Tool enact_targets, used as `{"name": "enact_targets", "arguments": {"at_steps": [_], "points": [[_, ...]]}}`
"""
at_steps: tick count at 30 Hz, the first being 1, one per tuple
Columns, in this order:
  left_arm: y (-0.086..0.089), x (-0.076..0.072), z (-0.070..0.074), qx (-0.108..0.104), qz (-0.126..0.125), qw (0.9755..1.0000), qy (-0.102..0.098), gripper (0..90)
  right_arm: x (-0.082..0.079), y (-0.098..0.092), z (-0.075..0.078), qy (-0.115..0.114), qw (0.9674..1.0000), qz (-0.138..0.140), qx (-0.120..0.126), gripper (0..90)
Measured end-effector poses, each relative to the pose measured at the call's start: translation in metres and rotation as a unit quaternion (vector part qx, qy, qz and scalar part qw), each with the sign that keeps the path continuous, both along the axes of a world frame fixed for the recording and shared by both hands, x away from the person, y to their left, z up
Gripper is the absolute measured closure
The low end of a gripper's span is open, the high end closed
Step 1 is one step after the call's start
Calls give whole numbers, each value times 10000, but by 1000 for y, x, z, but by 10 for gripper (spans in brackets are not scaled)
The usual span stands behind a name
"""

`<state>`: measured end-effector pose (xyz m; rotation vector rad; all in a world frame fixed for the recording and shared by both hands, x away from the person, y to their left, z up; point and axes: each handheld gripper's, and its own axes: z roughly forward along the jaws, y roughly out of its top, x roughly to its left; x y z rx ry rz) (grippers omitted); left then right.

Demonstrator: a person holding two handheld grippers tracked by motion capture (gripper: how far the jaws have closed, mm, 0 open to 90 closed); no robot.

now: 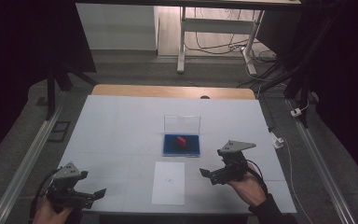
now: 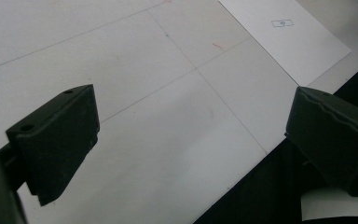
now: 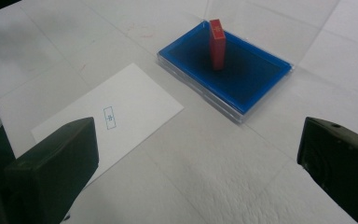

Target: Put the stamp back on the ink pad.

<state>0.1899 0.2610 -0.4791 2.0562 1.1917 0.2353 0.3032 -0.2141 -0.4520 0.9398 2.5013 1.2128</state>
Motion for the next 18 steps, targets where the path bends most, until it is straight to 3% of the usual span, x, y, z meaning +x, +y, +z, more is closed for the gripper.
{"name": "enact_targets", "arguments": {"at_steps": [18], "points": [[0, 0, 0, -27, 21, 10000, 19, 29, -31, -48, 2, -100, 9985, -540, -74, 0]]}}
